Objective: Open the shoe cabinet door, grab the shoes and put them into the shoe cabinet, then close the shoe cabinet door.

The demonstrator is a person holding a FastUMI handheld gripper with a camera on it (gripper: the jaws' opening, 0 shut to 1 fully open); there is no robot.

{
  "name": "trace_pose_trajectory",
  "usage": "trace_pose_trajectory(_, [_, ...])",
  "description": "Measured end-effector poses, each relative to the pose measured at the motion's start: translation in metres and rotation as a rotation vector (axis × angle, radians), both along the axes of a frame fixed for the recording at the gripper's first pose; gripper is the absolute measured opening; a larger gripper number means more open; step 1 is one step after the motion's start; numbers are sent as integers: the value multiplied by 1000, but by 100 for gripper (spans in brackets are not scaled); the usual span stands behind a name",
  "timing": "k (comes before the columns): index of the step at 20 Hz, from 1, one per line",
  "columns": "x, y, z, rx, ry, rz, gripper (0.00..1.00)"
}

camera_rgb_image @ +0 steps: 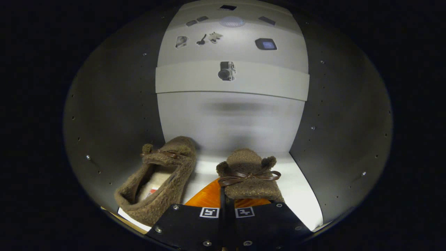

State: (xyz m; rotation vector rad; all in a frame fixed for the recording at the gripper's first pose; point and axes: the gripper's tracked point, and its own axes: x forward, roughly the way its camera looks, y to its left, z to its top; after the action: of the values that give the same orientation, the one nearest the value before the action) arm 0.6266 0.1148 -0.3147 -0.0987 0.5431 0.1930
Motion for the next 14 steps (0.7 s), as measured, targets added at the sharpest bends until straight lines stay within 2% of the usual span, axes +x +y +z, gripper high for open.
trace_pose_trajectory(7, [15, 1, -4, -4, -2, -14, 5])
trace_pose_trajectory(11, [5, 0, -8, -19, 34, -28, 20])
trace_pose_trajectory(14, [-9, 3, 3, -56, 4, -29, 60])
